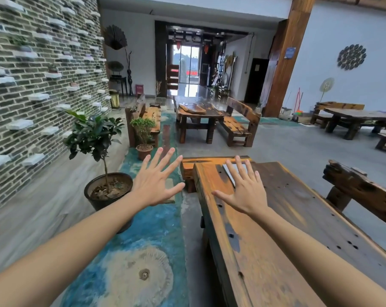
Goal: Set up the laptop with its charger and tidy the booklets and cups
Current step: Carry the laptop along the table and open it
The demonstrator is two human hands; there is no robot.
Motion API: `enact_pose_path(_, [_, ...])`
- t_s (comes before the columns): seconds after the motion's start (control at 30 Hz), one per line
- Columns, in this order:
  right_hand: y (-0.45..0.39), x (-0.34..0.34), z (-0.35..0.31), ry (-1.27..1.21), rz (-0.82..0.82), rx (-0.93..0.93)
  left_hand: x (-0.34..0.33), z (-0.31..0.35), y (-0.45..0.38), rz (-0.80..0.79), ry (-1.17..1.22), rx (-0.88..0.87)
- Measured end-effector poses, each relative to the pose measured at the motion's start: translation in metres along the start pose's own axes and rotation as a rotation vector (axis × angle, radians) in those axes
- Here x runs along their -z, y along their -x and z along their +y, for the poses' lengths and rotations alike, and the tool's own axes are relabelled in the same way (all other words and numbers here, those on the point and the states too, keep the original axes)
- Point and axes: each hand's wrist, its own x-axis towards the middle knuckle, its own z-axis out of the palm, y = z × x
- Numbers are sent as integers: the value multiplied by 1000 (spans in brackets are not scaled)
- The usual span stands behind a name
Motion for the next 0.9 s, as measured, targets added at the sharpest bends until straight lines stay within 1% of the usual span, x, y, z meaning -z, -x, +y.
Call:
enact_pose_path(0.23, [-76, -59, 12, 3, -45, -40, -64, -30, -81, -62, 44, -41])
enact_pose_path(0.5, [-184, -145, 29, -17, -68, -79, -161, -72, -180, -75, 92, -130])
enact_pose_path(0.6, [-228, -180, 35, -23, -75, -132, -199, -98, -222, -88, 108, -160])
enact_pose_path(0.77, [-284, -238, 38, -22, -150, -214, -260, -141, -285, -159, 158, -169])
enact_pose_path(0.9, [-314, -276, 44, -25, -175, -295, -305, -158, -329, -218, 211, -185])
